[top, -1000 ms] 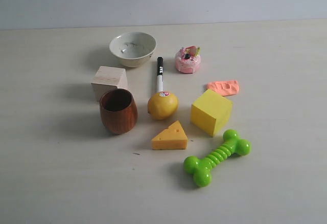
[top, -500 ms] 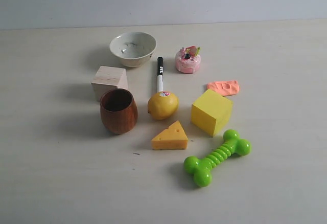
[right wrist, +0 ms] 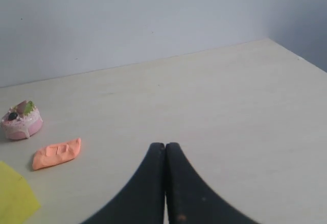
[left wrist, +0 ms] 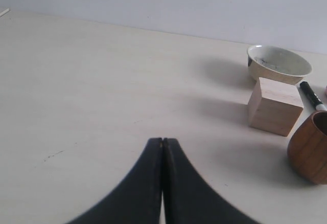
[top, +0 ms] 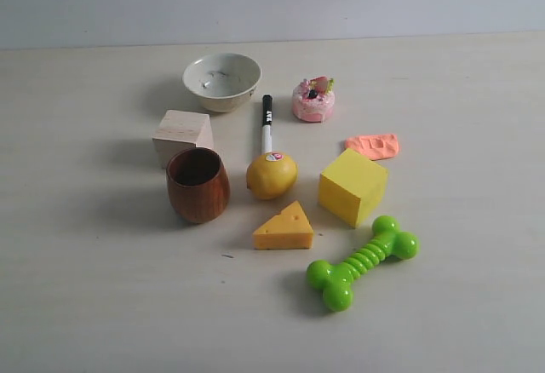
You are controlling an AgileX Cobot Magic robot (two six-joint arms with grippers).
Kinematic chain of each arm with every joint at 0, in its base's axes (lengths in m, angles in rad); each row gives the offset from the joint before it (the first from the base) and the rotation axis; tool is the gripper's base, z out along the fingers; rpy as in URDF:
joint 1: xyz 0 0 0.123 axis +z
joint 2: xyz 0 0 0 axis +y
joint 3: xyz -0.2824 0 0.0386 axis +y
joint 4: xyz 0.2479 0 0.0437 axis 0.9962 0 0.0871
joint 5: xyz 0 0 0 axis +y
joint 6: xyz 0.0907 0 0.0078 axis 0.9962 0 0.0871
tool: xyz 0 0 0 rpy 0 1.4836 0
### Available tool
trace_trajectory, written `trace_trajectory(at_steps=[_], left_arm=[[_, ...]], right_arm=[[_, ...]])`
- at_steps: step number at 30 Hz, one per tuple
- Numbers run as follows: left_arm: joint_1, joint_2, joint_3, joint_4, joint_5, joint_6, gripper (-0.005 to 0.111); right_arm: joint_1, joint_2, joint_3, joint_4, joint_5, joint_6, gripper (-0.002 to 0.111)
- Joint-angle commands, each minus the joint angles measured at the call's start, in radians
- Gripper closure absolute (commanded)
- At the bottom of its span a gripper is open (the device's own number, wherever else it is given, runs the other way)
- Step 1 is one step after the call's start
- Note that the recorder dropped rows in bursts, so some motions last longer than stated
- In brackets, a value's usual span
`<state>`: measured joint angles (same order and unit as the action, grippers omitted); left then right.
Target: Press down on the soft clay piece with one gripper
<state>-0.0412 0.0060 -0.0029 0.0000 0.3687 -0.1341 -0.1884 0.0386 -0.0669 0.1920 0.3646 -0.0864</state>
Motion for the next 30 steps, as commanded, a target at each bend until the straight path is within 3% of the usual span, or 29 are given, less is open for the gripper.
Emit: trace_trajectory(at_steps=[1, 30], left_arm=[[0.002, -0.006, 0.003, -0.01, -0.004, 0.001, 0.107], [0.002, -0.006, 0.003, -0.01, -0.004, 0.001, 0.107]], right_arm=[[-0.008, -0.039, 0.042, 0.006, -0.022, 0.003, 0.108], [-0.008, -0.039, 0.067, -0.062, -0.024, -0.051, 0.108]])
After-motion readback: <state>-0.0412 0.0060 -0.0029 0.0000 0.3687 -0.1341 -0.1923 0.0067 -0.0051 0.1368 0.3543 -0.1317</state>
